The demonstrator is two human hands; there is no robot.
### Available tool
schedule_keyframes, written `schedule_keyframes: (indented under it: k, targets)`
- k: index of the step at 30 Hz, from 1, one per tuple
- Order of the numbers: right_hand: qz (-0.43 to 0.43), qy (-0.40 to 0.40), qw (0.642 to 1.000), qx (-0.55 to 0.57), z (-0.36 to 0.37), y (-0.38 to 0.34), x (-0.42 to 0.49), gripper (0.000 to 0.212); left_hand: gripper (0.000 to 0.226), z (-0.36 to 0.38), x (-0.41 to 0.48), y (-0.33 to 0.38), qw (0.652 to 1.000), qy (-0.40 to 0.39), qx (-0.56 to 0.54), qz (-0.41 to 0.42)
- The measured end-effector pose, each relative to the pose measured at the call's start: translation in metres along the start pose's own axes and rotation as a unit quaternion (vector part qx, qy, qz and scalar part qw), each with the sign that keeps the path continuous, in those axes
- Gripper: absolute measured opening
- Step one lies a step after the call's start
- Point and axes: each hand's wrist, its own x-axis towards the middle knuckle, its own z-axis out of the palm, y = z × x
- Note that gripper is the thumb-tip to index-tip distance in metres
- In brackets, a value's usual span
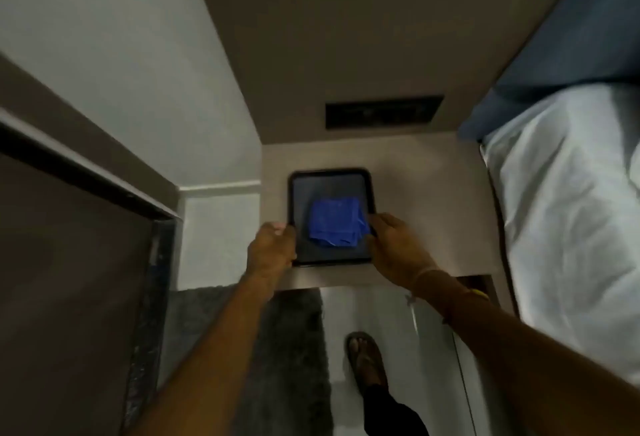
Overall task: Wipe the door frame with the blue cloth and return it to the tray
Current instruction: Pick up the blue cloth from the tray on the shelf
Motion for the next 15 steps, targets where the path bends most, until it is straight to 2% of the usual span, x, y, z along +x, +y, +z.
schedule_keyframes:
  k: [5,9,12,15]
  targets:
    - [-0.005,-0.045,0.999,0.027,0.050,0.035,0.078,0.046,0.035,0.065,0.089,-0.022,0.999,0.023,0.036,-0.032]
    - [-0.016,-0.100,0.995,0.009,0.086,0.050,0.110,0.061,0.044,0.103,0.122,-0.035,0.988,0.045,0.147,-0.014]
    - [-0.024,-0.070,0.997,0.001,0.103,0.060,0.113,0.064,0.059,0.114,0.134,-0.040,0.964,0.101,0.246,-0.016]
    - [-0.038,-0.046,0.998,0.012,0.107,0.068,0.111,0.067,0.061,0.117,0.141,-0.037,0.974,0.096,0.205,-0.027]
